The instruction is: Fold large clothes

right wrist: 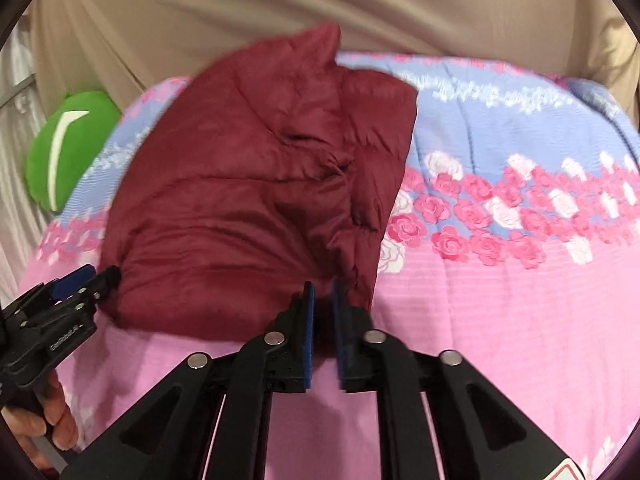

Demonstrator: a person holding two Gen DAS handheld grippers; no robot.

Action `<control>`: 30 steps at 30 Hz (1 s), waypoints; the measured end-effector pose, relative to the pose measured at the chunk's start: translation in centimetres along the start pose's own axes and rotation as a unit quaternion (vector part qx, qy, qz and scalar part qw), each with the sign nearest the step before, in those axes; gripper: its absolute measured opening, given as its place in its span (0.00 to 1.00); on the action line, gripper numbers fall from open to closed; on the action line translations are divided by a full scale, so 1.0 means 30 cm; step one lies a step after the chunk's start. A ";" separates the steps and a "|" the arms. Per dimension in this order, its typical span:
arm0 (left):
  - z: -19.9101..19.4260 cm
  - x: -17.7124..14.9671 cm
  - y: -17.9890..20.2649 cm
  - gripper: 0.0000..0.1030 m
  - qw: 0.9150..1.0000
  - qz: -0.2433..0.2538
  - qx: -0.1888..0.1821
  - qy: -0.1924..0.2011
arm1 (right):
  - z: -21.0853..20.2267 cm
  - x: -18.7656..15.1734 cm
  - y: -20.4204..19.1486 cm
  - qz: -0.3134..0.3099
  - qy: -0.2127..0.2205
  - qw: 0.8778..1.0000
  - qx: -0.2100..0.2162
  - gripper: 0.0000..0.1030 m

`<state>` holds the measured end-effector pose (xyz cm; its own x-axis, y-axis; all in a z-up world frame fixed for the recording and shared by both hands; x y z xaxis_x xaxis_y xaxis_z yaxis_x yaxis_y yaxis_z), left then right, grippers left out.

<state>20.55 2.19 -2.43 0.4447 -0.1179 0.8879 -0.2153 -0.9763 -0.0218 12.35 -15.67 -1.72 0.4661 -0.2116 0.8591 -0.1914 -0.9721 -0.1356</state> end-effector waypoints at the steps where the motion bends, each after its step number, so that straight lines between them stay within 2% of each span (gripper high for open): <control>1: -0.031 -0.003 0.004 0.60 1.000 0.004 0.000 0.007 | -0.034 -0.002 -0.012 -0.006 0.008 1.000 0.000 0.16; 3: -0.077 -0.017 0.016 0.75 1.000 0.011 -0.001 0.015 | -0.080 -0.012 -0.029 -0.008 0.015 1.000 0.002 0.31; 5: -0.117 -0.042 0.031 0.81 1.000 0.011 -0.008 0.018 | -0.120 -0.030 -0.046 -0.011 0.023 1.000 -0.001 0.40; 10: -0.160 -0.122 0.057 0.83 1.000 0.005 0.000 0.017 | -0.187 -0.126 -0.077 -0.035 0.032 0.999 -0.026 0.54; 16: -0.157 -0.197 0.049 0.83 1.000 -0.011 0.003 -0.016 | -0.203 -0.236 -0.099 -0.042 0.017 0.998 -0.039 0.61; 20: -0.187 -0.209 0.044 0.90 1.000 -0.017 0.012 -0.002 | -0.208 -0.277 -0.100 -0.035 0.009 0.998 -0.044 0.63; 28: -0.209 -0.222 0.077 0.90 1.000 0.010 0.026 0.007 | -0.226 -0.297 -0.118 -0.050 0.022 0.997 -0.061 0.69; 30: -0.214 -0.224 0.089 0.94 0.999 0.018 0.032 0.009 | -0.226 -0.300 -0.124 -0.052 0.023 0.996 -0.063 0.70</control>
<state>11.39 1.53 -5.51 0.4208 -0.1513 0.8944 -0.1743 -0.9811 -0.0839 3.01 -9.46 -5.60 0.4496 -0.1023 0.8874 -0.2519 -0.9676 0.0160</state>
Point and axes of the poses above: each gripper's, at about its wrist camera, not at the fingertips, and z roughly the way its jaws point, y to its right, x to its top, the point moved 2 cm from there along z, roughly the way its jaws point, and after that the axes turned 14 degrees about y, right-handed, at the moved point
